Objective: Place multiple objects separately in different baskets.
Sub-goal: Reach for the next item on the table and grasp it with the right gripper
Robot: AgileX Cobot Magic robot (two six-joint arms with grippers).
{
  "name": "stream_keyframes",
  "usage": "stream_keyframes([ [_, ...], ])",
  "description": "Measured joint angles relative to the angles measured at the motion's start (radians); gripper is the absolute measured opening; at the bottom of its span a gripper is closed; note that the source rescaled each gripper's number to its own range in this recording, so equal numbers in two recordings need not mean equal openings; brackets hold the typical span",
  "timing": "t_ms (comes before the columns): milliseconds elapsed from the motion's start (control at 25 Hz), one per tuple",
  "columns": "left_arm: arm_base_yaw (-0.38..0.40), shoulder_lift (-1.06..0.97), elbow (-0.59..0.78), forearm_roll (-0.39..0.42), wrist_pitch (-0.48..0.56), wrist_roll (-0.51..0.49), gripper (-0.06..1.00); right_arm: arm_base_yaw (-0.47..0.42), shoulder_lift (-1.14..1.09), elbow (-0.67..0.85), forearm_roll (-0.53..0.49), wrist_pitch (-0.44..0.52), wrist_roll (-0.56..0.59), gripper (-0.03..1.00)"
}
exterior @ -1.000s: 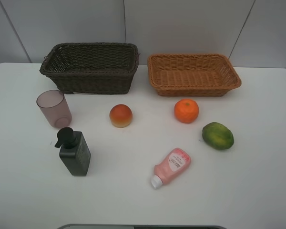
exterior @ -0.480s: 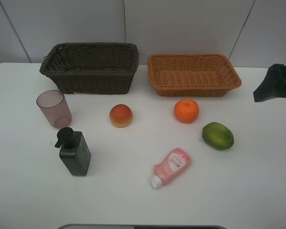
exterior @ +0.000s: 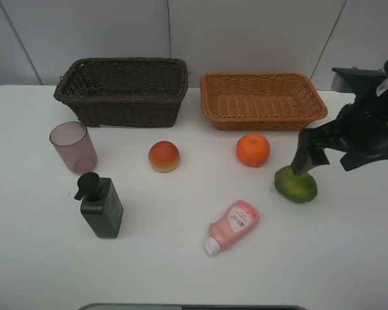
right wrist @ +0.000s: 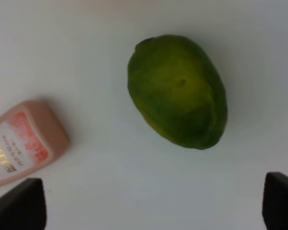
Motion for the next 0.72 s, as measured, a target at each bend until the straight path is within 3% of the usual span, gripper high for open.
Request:
stream_keyframes([
  [720, 0.0, 0.0, 0.0, 0.0, 0.0, 0.0, 0.95, 0.028, 0.137, -0.001, -0.098, -0.102, 0.015, 1.0],
])
